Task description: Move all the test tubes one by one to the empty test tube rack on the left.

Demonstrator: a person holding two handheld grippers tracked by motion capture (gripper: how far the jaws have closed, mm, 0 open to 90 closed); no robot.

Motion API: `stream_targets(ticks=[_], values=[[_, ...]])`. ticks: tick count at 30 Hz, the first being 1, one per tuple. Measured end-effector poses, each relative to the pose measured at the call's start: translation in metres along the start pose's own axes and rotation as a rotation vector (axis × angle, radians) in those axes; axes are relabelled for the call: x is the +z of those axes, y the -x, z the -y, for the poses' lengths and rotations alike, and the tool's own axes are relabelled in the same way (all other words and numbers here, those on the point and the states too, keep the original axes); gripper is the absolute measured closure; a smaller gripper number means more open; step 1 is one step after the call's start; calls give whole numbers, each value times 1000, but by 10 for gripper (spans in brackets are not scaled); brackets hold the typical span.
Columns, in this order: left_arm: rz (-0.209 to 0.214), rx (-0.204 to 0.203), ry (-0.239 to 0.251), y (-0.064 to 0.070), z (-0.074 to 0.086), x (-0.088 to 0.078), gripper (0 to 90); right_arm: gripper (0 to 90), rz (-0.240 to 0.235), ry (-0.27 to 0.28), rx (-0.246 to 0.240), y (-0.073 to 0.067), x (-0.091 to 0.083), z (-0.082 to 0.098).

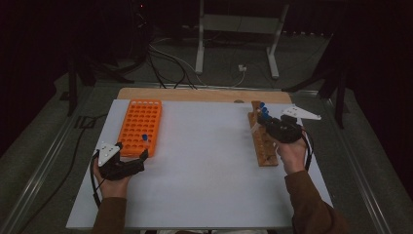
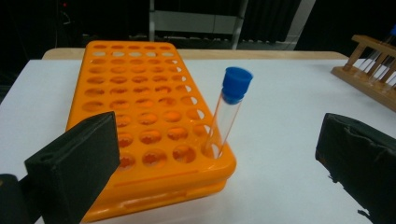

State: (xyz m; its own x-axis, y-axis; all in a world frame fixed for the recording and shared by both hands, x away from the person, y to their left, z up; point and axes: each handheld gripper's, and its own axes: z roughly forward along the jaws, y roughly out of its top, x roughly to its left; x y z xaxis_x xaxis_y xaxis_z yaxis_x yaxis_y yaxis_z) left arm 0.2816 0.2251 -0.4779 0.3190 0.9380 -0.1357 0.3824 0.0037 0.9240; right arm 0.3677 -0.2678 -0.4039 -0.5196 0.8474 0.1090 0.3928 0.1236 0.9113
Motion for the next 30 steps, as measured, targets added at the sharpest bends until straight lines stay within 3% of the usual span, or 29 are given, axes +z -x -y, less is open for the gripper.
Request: stream_targets(ticks=[5, 13, 18, 21, 30], values=[[5, 18, 0, 8, -4, 0, 7, 764, -37, 0, 13, -8, 3, 4], [32, 58, 35, 26, -15, -4, 7, 764, -75, -25, -11, -21, 8, 10], [72, 82, 46, 41, -19, -3, 7, 764, -102, -33, -23, -29, 9, 11], [97, 105, 47, 52, -20, -2, 8, 764, -135, -32, -5, -32, 8, 13], [180, 175, 42, 89, -24, 9, 8, 763, -187, -47, -27, -48, 10, 21]])
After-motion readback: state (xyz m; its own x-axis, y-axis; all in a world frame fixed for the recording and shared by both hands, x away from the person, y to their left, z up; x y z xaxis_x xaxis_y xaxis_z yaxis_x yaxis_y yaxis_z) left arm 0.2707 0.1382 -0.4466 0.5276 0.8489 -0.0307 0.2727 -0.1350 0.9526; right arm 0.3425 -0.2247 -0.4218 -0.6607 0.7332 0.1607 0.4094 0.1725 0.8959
